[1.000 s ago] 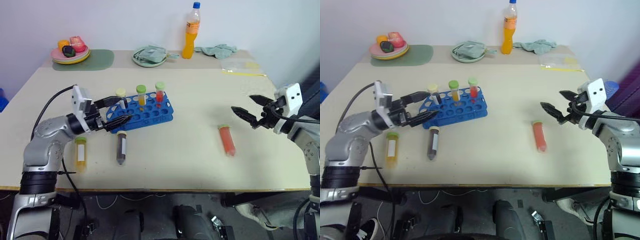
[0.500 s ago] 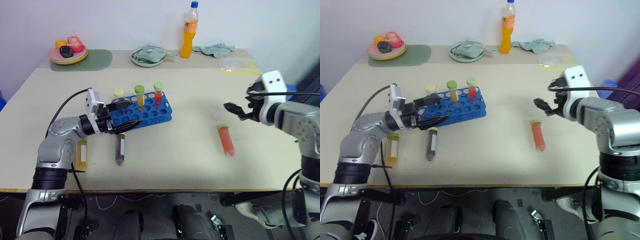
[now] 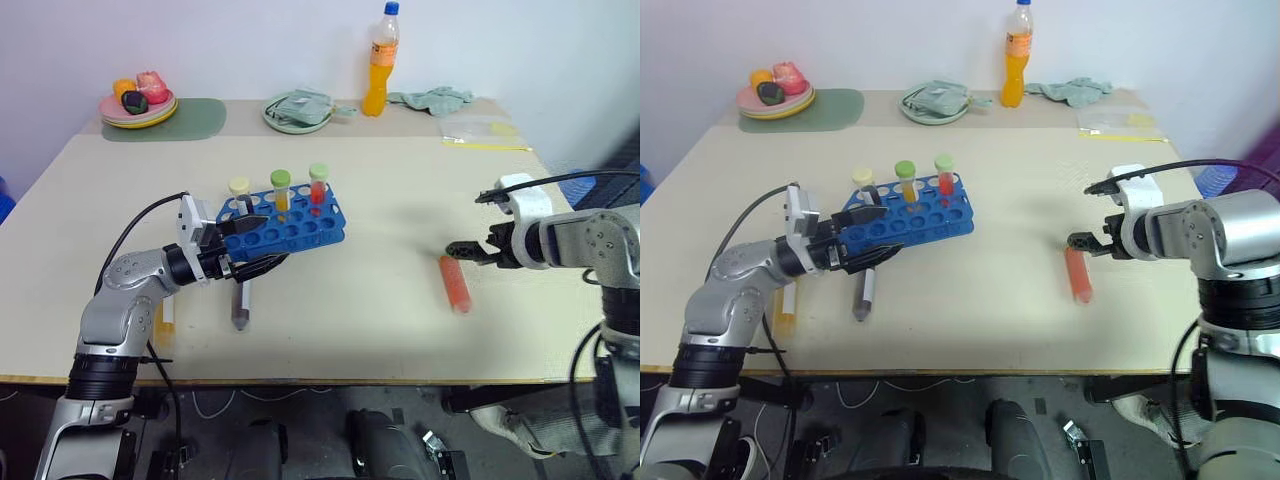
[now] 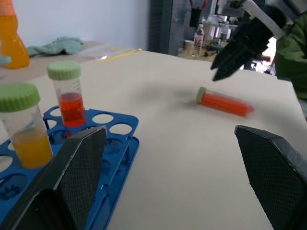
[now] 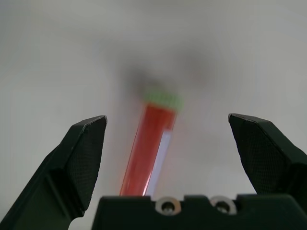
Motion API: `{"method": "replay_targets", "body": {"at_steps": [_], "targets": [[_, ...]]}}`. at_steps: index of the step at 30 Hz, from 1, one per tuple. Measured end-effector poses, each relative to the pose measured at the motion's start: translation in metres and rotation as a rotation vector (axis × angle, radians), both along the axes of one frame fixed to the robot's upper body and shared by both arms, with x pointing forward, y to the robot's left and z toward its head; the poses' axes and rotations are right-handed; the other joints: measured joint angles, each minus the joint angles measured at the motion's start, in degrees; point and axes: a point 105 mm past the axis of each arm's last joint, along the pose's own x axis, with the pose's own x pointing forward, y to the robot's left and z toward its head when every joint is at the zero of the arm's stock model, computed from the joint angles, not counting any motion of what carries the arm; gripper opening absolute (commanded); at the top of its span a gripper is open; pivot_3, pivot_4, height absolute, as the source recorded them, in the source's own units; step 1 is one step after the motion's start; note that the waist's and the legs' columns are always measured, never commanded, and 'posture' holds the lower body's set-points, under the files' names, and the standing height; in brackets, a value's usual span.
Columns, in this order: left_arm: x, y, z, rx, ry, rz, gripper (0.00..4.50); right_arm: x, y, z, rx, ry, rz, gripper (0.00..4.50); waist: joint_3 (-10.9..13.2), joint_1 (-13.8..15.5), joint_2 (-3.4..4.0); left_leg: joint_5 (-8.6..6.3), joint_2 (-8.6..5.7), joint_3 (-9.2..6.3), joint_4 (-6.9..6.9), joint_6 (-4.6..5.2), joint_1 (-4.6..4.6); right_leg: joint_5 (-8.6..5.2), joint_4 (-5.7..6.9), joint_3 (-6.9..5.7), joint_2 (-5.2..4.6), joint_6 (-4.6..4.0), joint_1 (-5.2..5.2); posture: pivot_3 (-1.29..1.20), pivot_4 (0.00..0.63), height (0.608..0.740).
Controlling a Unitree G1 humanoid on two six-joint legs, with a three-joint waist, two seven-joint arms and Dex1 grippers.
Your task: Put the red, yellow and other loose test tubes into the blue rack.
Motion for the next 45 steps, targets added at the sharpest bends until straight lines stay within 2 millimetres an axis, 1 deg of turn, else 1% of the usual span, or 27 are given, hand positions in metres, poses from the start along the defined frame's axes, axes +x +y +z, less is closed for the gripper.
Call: {"method": "replay_targets", "body": {"at_steps": [3,7,11,16,21,26,29,33,37,41,44,45], "targets": [[-0.001,-0.001,0.001,-0.005,-0.007,0.005,4.40,-0.001,-0.003,-0.007,0.031,0.070,-0.011,4.50,0.00,-0.35,0.00,0.00,0.01,-0.02,-0.01,0.00,0.00,-0.04,0.01,0.00,0.02,-0.07,0.00,0.00,0.150,0.740],[-0.002,-0.002,0.002,-0.007,-0.012,0.008,4.40,-0.001,-0.004,-0.021,0.098,0.152,-0.060,4.50,0.00,-0.92,-0.01,0.00,0.00,-0.02,-0.01,0.01,-0.05,0.02,-0.01,0.00,0.01,0.04,-0.01,0.00,0.150,0.740],[-0.004,-0.003,0.001,-0.015,-0.007,0.005,4.40,0.005,0.009,-0.024,0.141,0.168,-0.064,4.50,0.00,-1.25,-0.01,-0.01,0.02,-0.03,-0.02,0.02,-0.04,0.02,0.00,0.00,0.03,0.04,-0.03,0.00,0.150,0.740],[-0.009,-0.003,-0.001,-0.020,0.000,-0.002,4.40,0.008,0.016,-0.035,0.141,0.194,-0.098,4.50,0.00,-1.18,-0.01,-0.01,0.01,-0.02,-0.01,0.02,-0.09,0.02,-0.01,0.01,0.02,0.04,-0.05,0.00,0.150,0.740],[-0.015,-0.001,0.001,-0.027,0.005,-0.014,4.40,0.010,0.018,-0.036,0.130,0.184,-0.129,4.50,0.00,-1.15,-0.02,-0.01,0.01,-0.03,0.00,0.02,-0.15,0.03,-0.03,0.00,0.01,0.05,-0.08,0.00,0.150,0.740],[-0.024,0.007,0.001,-0.035,0.056,-0.056,4.40,0.010,0.025,-0.041,0.129,0.195,-0.122,4.50,0.00,-1.27,-0.01,-0.01,0.02,-0.06,-0.01,0.02,-0.16,0.02,-0.02,-0.01,0.03,0.04,-0.12,0.00,0.150,0.740],[-0.033,0.006,0.006,-0.045,0.095,-0.111,4.40,0.010,0.030,-0.045,0.123,0.198,-0.111,4.50,0.00,-1.23,-0.01,-0.01,0.02,-0.05,-0.01,0.02,-0.19,0.02,-0.03,-0.01,0.03,0.04,-0.14,0.00,0.150,0.740],[-0.044,0.004,0.006,-0.036,0.135,-0.170,4.40,0.010,0.032,-0.047,0.109,0.186,-0.107,4.50,-0.01,-1.25,-0.03,-0.01,0.03,-0.06,-0.01,0.02,-0.18,0.01,-0.04,-0.02,0.04,0.02,-0.14,0.00,0.150,0.740],[-0.051,0.006,0.007,0.030,0.128,-0.202,4.40,0.010,0.032,-0.047,0.110,0.181,-0.109,4.50,-0.02,-1.27,-0.03,-0.01,0.03,-0.06,-0.02,0.02,-0.17,-0.08,-0.04,-0.01,0.05,-0.13,-0.14,0.00,0.150,0.740],[-0.056,0.010,-0.003,0.120,0.122,-0.213,4.40,0.010,0.032,-0.047,0.108,0.180,-0.109,4.50,-0.02,-1.26,-0.04,-0.01,0.03,-0.04,-0.02,0.02,-0.17,-0.09,-0.06,-0.01,0.04,-0.15,-0.14,0.00,0.150,0.740],[-0.057,0.008,-0.006,0.148,0.116,-0.232,4.40,0.010,0.032,-0.048,0.105,0.178,-0.107,4.50,-0.02,-1.22,-0.05,-0.01,0.03,-0.04,-0.01,0.02,-0.17,-0.09,-0.06,0.00,0.04,-0.16,-0.14,0.00,0.150,0.740],[-0.057,0.008,-0.006,0.150,0.113,-0.233,4.46,0.010,0.032,-0.048,0.103,0.176,-0.105,4.25,-0.03,-1.23,-0.06,-0.01,0.03,-0.04,-0.01,0.02,-0.17,-0.09,-0.06,0.00,0.04,-0.16,-0.14,0.00,0.150,0.740]]}}
